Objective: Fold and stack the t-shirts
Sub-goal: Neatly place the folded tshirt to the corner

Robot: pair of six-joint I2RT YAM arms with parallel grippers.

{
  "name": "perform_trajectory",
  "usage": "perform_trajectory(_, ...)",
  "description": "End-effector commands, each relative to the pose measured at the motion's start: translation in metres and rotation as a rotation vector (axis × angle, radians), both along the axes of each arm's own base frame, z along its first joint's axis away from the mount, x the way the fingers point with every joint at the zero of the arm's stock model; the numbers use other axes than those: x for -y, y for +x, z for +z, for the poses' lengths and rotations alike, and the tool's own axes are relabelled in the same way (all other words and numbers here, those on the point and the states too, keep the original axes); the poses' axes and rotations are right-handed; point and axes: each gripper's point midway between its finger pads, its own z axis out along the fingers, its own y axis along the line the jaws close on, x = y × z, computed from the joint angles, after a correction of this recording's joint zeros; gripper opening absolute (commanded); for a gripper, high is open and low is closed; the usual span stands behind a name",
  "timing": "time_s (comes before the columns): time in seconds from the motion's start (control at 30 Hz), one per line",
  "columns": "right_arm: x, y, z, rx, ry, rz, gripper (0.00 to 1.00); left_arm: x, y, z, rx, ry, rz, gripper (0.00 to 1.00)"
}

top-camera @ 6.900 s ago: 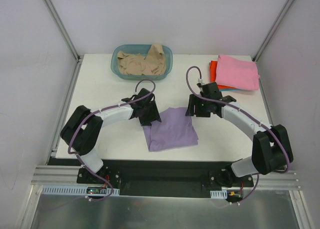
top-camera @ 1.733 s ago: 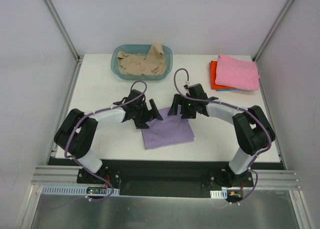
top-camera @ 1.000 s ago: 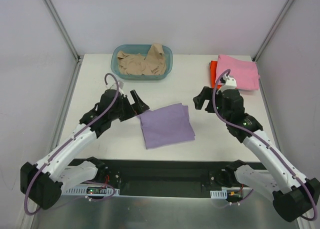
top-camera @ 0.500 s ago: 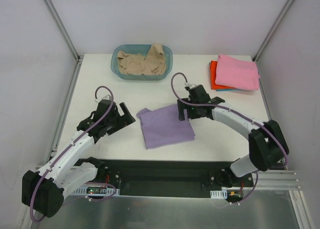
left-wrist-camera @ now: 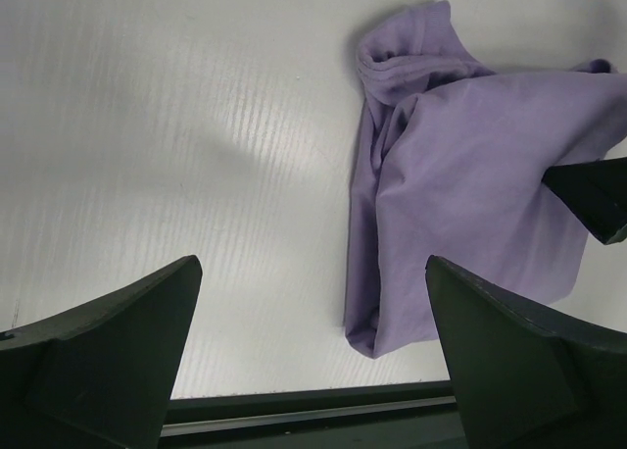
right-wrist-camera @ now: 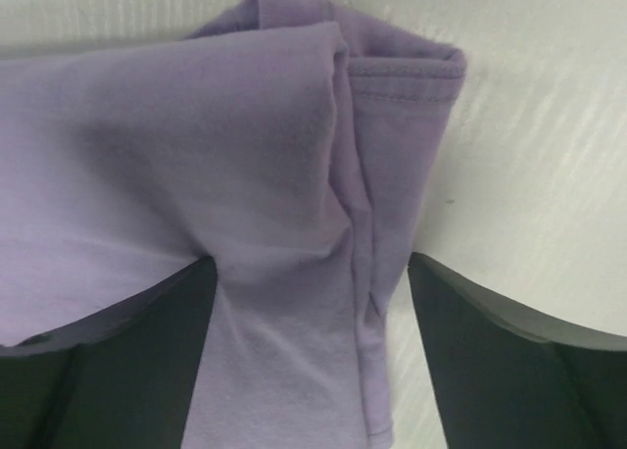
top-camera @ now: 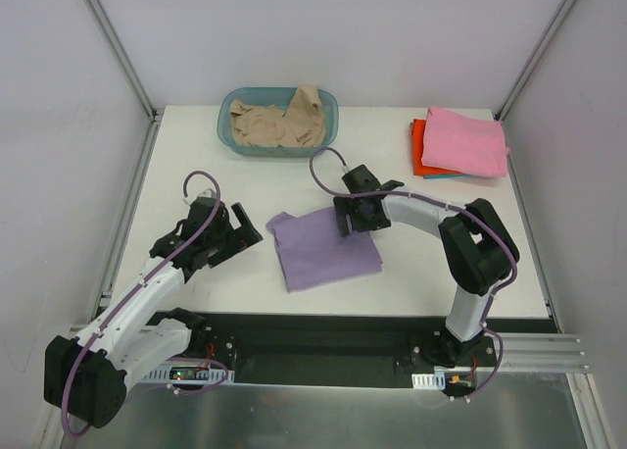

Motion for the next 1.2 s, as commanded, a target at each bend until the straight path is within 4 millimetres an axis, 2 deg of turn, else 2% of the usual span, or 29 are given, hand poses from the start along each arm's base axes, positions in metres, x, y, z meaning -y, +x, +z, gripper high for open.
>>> perform_trajectory(0.0,-0.017,-0.018,-0.031,-0.119,0.084,-0.022,0.78,-0.007,0.000,-0.003,-0.001,0.008,0.032,0.99)
perform_trajectory(0.07,-0.032,-0.020,-0.035,-0.145,0.162,-0.010,0.74,-0.007,0.001,-0.004,-0.007,0.014,0.033,0.99)
perform_trajectory(0.13,-0.035,-0.020,-0.037,-0.153,0.175,-0.019,0.69,-0.006,0.001,-0.004,-0.012,0.014,0.027,0.99)
perform_trajectory(0.23,-0.037,-0.017,-0.034,-0.138,0.185,0.001,0.46,-0.008,0.002,-0.004,-0.010,0.019,0.036,0.99)
perform_trajectory(0.27,-0.039,-0.013,-0.027,-0.113,0.196,0.007,0.28,-0.009,0.002,-0.004,-0.008,0.019,0.038,0.99)
perform_trajectory(0.33,-0.034,-0.001,-0.017,-0.047,0.169,-0.010,0.12,-0.011,0.004,-0.003,-0.005,0.025,0.043,0.99)
perform_trajectory(0.37,-0.027,0.009,-0.006,0.011,0.140,-0.035,0.01,-0.011,0.004,-0.004,-0.008,0.027,0.042,0.99)
perform_trajectory(0.53,0.018,0.053,0.043,0.246,-0.064,-0.181,0.01,-0.014,0.007,-0.002,-0.007,0.033,0.050,0.99)
perform_trajectory(0.7,0.039,0.086,0.088,0.394,-0.171,-0.194,0.01,-0.021,0.011,0.000,-0.002,0.054,0.068,0.99)
perform_trajectory(0.8,0.054,0.104,0.104,0.432,-0.214,-0.203,0.01,-0.024,0.012,-0.001,-0.010,0.057,0.079,0.99)
perform_trajectory(0.83,0.062,0.116,0.118,0.464,-0.221,-0.234,0.01,-0.025,0.012,-0.002,-0.013,0.058,0.080,0.99)
perform_trajectory(0.9,0.070,0.126,0.127,0.489,-0.240,-0.246,0.01,-0.026,0.014,-0.001,-0.011,0.064,0.082,0.99)
perform_trajectory(1.0,0.082,0.146,0.155,0.567,-0.291,-0.252,0.01,-0.028,0.016,-0.001,-0.015,0.074,0.081,0.99)
perform_trajectory(1.03,0.092,0.151,0.165,0.592,-0.347,-0.245,0.01,-0.029,0.016,-0.001,-0.018,0.078,0.086,0.99)
perform_trajectory(1.07,0.091,0.161,0.178,0.630,-0.348,-0.246,0.01,-0.030,0.017,-0.002,-0.021,0.082,0.089,0.99)
perform_trajectory(1.13,0.102,0.173,0.186,0.642,-0.388,-0.236,0.01,-0.031,0.018,-0.001,-0.018,0.090,0.088,0.99)
perform_trajectory(1.17,0.106,0.181,0.199,0.663,-0.402,-0.230,0.01,-0.032,0.019,-0.001,-0.017,0.095,0.086,0.99)
